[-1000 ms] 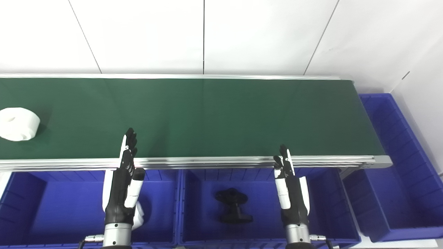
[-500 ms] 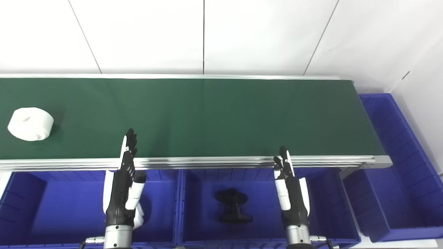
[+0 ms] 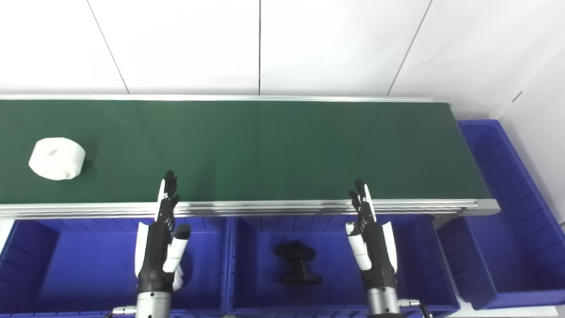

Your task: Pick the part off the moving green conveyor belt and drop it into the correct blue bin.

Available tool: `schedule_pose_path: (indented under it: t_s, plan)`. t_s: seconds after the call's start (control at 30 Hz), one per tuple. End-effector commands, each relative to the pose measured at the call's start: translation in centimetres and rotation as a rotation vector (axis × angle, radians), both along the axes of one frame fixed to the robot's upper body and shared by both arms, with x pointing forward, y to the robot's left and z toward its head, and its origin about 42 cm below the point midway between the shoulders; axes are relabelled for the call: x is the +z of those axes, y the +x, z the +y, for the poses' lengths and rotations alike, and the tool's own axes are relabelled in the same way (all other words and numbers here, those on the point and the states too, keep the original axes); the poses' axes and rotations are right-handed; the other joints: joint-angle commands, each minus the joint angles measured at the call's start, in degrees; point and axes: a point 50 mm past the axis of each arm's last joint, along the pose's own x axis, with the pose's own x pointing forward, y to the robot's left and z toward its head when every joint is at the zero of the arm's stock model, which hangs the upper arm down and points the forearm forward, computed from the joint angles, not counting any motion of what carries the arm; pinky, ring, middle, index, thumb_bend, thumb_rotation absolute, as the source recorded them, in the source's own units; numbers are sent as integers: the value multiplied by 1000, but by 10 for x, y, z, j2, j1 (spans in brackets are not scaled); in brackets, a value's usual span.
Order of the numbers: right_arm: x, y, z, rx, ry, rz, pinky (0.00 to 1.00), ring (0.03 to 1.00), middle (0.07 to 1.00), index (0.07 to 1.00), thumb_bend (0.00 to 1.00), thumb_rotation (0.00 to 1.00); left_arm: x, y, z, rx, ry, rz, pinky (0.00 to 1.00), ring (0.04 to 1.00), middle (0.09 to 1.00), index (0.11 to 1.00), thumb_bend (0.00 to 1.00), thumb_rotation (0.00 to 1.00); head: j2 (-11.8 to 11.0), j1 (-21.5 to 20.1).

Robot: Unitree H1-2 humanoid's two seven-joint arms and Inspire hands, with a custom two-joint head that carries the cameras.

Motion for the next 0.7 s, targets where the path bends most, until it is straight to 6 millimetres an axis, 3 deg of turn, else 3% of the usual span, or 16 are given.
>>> schedule_pose_path:
  t_s: [0.0, 0.2, 0.3, 0.67]
  plan:
    - [12, 0, 0, 12, 7, -83, 985, 969, 1000, 1000, 737, 971, 7, 2, -5, 8, -18, -66, 975, 994, 998, 1000, 661, 1000, -2, 3]
    - [3, -5, -9, 16, -7, -86, 978, 967, 1000, 1000, 697, 970, -4, -1, -13, -3, -24, -68, 964, 994, 1000, 1000, 644, 1000, -49, 73]
    - [-3, -6, -17, 13, -8, -72, 985, 973, 1000, 1000, 713, 980, -10, -2, -19, -6, -34, -47, 997, 1000, 992, 1000, 713, 974, -71, 107]
    - [-17, -5, -45, 14, -28, -22, 1000, 998, 1000, 1000, 679, 1000, -18, 1, -47, -16, -53, -20, 995, 993, 976, 999, 748, 876, -122, 185]
